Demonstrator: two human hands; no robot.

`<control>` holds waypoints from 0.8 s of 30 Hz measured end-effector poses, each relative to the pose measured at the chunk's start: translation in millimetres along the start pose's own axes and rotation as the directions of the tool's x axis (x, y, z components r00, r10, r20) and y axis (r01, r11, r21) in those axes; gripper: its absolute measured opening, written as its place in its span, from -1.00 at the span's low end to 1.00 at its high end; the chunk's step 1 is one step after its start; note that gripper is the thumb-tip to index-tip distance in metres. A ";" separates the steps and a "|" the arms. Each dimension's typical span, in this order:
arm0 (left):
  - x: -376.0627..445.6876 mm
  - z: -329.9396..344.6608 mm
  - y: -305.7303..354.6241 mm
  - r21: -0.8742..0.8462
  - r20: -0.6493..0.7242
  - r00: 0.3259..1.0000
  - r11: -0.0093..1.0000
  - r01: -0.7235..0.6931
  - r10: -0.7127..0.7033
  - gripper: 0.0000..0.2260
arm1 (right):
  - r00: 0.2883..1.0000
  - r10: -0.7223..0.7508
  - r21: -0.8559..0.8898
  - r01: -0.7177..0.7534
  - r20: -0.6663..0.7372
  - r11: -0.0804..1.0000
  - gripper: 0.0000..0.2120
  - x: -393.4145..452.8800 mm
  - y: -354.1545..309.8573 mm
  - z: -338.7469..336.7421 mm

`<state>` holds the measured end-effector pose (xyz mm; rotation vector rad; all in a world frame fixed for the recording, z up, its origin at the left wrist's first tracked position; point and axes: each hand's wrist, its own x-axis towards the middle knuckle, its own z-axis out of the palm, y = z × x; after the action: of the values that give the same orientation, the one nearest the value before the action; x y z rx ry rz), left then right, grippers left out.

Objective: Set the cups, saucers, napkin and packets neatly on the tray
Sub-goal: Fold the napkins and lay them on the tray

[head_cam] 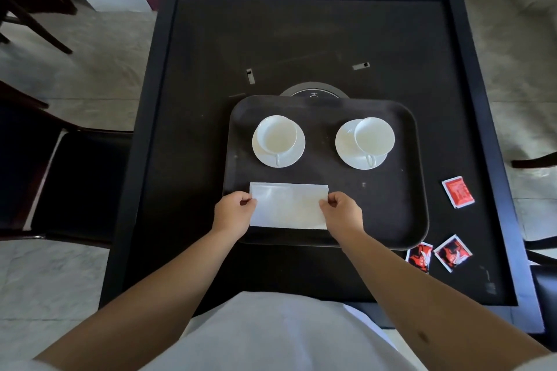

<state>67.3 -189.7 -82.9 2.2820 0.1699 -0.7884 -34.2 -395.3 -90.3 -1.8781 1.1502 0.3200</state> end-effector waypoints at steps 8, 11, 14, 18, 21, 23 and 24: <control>6.9 0.1 -6.0 0.006 -0.048 0.999 1.000 -0.023 0.024 -0.89 | 1.000 -0.004 -0.032 0.003 -0.010 0.999 -0.90 7.1 0.1 4.8; 8.5 1.4 -8.6 0.013 -0.051 0.998 1.000 -0.023 0.024 -0.90 | 1.000 -0.013 -0.034 0.012 -0.023 0.999 -0.88 6.8 1.2 6.9; 9.8 3.8 -8.2 0.027 -0.053 0.998 1.000 -0.011 0.012 -0.87 | 0.999 -0.013 -0.018 0.012 -0.043 1.000 -0.87 5.3 2.3 8.0; 11.7 3.6 -7.0 0.024 -0.064 0.998 1.000 0.002 -0.001 -0.85 | 0.998 0.001 -0.016 -0.002 -0.066 1.000 -0.84 4.4 3.0 8.5; 12.2 3.3 -7.2 0.035 -0.064 0.998 0.999 -0.002 0.004 -0.86 | 0.997 0.007 -0.015 -0.008 -0.081 1.000 -0.85 5.5 3.7 7.8; 12.4 3.1 -7.3 0.021 -0.059 0.998 1.000 -0.001 0.002 -0.87 | 0.996 0.009 -0.013 -0.010 -0.088 1.000 -0.85 6.2 4.4 7.7; 12.4 2.8 -7.3 0.013 -0.057 0.998 1.000 0.000 0.001 -0.87 | 0.996 0.013 -0.008 -0.014 -0.091 1.000 -0.85 6.5 4.7 7.5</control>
<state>73.6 -187.4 -96.0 2.3182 0.1904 -0.7266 -33.0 -394.0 -101.2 -1.9102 1.2242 0.2493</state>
